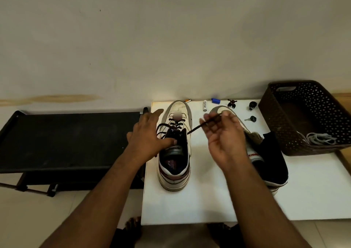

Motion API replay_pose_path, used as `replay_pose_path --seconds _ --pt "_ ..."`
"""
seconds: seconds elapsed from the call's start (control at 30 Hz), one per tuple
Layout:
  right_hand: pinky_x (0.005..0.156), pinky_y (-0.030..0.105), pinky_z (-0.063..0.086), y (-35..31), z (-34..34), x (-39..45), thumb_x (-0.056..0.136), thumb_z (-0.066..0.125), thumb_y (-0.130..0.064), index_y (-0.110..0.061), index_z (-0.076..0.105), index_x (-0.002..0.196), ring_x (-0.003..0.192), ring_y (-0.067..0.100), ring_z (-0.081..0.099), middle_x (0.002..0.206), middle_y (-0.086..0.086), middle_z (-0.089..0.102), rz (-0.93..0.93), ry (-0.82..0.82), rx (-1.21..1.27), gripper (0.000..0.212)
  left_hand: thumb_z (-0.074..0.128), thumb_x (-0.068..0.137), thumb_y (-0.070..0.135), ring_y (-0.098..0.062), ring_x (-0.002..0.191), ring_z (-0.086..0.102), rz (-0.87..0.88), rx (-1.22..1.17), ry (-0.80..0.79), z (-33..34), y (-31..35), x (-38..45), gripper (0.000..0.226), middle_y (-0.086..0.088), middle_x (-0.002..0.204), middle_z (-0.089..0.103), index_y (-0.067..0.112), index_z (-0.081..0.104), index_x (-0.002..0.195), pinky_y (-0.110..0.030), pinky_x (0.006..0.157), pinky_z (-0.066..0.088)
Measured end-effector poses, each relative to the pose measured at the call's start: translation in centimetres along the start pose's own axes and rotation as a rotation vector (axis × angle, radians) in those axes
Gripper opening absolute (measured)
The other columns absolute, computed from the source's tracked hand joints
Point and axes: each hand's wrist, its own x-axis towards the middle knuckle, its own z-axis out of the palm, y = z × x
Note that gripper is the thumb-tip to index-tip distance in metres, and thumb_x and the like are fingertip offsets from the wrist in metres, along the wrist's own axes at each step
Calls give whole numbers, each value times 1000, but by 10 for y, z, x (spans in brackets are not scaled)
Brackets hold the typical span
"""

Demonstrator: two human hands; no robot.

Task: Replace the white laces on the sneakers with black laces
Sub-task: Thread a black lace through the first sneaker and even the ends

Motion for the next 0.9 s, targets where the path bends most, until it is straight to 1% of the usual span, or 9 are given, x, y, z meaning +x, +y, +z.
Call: replay_pose_path --seconds 0.1,0.23,0.3,0.37,0.53,0.6,0.73,0.83,0.9 --pt "63 25 43 -13 -2 4 99 45 -15 -21 54 81 51 9 43 56 -5 46 -47 -11 -1 21 82 65 53 -24 139 33 -48 -266 -144 0 -7 -2 108 -3 153 28 35 19 150 -44 109 35" --pt "78 34 40 6 -16 4 92 58 -32 -29 66 88 72 11 52 70 -13 55 -217 -242 -1430 9 77 47 67 -25 129 46 -197 -432 -257 -7 -10 -6 123 -9 146 42 35 18 150 -39 99 46" --pt "87 38 39 15 -17 3 93 56 -39 -30 66 83 84 15 55 77 -12 57 -129 -325 -1725 16 78 49 64 -23 117 54 -238 -455 -267 -9 -8 -7 120 -9 137 49 33 19 149 -36 88 52" --pt "85 35 42 17 -11 -1 94 55 -33 -26 65 75 86 15 57 90 -2 65 -162 -296 -1613 23 81 62 51 -15 95 60 -238 -491 -269 -10 -5 -10 108 -3 115 56 30 21 149 -32 77 55" --pt "79 28 48 -8 7 -9 95 54 -12 -17 68 78 78 11 60 78 -2 68 -316 -84 -309 23 83 67 42 -22 90 66 -249 -517 -271 -12 -5 -8 91 0 99 58 27 34 143 -43 85 56" --pt "91 32 48 -9 2 -5 94 58 -18 -24 69 95 94 8 61 97 -7 69 -408 -18 -512 13 82 66 44 -17 86 65 -229 -501 -279 -15 -4 -8 88 0 111 57 31 37 140 -38 80 57" --pt "106 44 31 10 -14 2 85 68 -34 -26 42 141 129 25 36 137 4 45 -507 105 -1539 62 80 54 57 -12 92 60 -211 -492 -263 -17 -4 -9 76 -2 114 57 31 54 121 -39 86 56" --pt "87 36 41 19 -10 -6 84 67 -40 -22 55 116 105 22 51 111 1 57 -565 106 -1490 38 77 66 52 -21 86 64 -206 -537 -174 -16 -4 -7 48 -10 98 67 19 65 98 -39 78 55" --pt "73 31 42 24 -7 -8 86 62 -49 -19 57 95 87 17 56 90 -4 59 -315 86 -1441 31 75 78 41 -18 79 61 -188 -550 -52 -15 -5 -5 33 -13 92 69 10 69 87 -29 69 49"
